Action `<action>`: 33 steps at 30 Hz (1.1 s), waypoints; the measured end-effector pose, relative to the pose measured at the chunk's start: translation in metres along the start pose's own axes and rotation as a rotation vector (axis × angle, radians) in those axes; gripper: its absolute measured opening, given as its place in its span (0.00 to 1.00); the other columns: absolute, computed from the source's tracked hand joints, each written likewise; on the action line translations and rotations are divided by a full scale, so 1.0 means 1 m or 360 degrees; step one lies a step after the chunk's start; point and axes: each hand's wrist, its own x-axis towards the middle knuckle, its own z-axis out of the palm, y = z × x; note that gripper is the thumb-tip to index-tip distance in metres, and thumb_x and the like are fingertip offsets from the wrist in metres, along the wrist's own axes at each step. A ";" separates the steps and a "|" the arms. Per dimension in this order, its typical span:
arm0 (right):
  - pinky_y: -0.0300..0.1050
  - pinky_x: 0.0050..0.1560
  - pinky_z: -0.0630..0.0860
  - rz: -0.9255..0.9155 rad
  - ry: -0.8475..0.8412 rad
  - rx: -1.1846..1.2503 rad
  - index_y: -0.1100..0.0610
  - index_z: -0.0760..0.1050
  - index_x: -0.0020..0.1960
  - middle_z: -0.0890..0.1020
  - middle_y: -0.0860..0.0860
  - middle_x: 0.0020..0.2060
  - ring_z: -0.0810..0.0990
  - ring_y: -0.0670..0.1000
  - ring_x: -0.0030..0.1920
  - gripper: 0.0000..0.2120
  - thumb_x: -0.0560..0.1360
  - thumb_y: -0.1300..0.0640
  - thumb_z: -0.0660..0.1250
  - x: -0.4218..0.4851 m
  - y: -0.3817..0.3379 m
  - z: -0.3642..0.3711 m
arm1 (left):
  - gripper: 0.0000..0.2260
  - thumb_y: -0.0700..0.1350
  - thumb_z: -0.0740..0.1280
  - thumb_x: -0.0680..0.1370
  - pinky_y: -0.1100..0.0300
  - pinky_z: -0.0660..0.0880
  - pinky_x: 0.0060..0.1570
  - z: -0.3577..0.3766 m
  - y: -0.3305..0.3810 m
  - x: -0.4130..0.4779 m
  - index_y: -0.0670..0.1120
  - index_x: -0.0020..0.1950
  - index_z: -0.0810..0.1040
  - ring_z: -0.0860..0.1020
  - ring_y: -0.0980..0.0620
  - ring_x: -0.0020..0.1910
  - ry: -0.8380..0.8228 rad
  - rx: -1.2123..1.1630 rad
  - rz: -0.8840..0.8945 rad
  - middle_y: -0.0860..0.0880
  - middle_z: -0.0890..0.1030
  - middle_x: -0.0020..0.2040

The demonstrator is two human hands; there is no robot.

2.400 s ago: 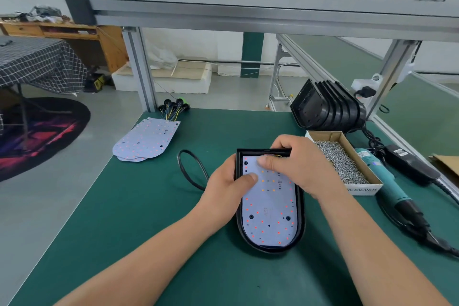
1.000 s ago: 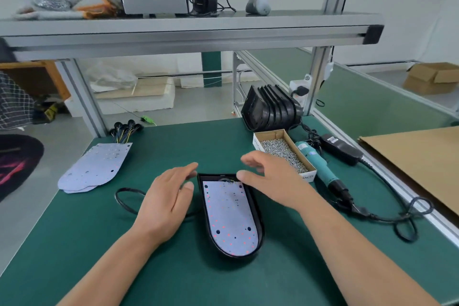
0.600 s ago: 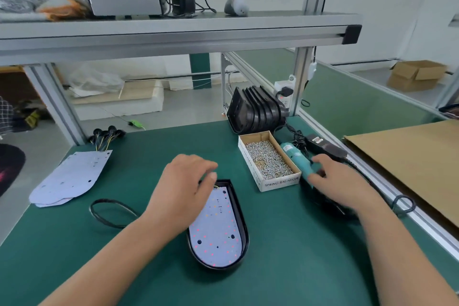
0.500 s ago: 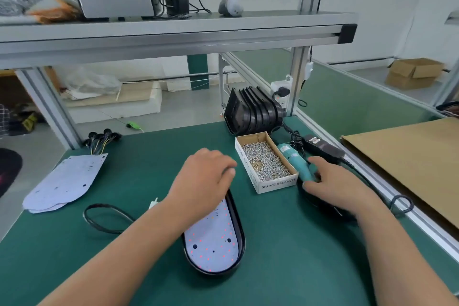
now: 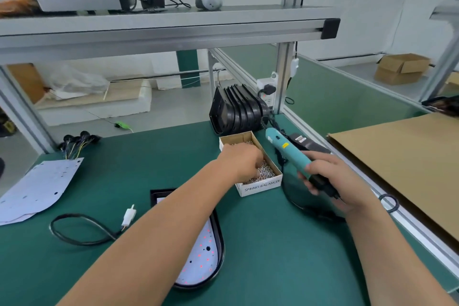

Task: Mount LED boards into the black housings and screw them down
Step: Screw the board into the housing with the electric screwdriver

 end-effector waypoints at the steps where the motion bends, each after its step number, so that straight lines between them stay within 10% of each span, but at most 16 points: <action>1: 0.44 0.28 0.71 -0.0022 0.0015 0.0044 0.55 0.85 0.60 0.80 0.60 0.40 0.75 0.54 0.36 0.20 0.70 0.56 0.66 0.001 0.000 0.000 | 0.07 0.48 0.74 0.79 0.50 0.73 0.57 0.003 -0.002 -0.001 0.50 0.56 0.85 0.79 0.46 0.61 0.0036 -0.0048 -0.0013 0.52 0.85 0.57; 11: 0.40 0.29 0.72 -0.0027 0.0108 0.0649 0.62 0.76 0.68 0.80 0.57 0.43 0.74 0.51 0.34 0.25 0.73 0.55 0.62 0.009 0.007 -0.007 | 0.07 0.46 0.70 0.81 0.54 0.77 0.54 0.007 -0.008 -0.011 0.56 0.54 0.87 0.81 0.53 0.57 0.0268 -0.0236 -0.0066 0.58 0.87 0.52; 25: 0.41 0.29 0.70 -0.0024 0.0103 0.0504 0.64 0.74 0.70 0.79 0.56 0.42 0.73 0.51 0.35 0.29 0.71 0.54 0.62 0.006 0.001 0.012 | 0.08 0.45 0.69 0.81 0.54 0.77 0.51 -0.001 -0.013 -0.020 0.56 0.55 0.86 0.81 0.51 0.56 0.0349 -0.0356 -0.0082 0.56 0.85 0.52; 33: 0.38 0.29 0.75 -0.0086 0.0128 0.0754 0.60 0.75 0.60 0.80 0.55 0.41 0.76 0.49 0.34 0.18 0.75 0.51 0.69 -0.003 -0.003 0.030 | 0.05 0.42 0.69 0.82 0.56 0.79 0.45 -0.023 -0.013 -0.041 0.47 0.51 0.85 0.83 0.53 0.44 0.0361 -0.0934 -0.0178 0.55 0.84 0.43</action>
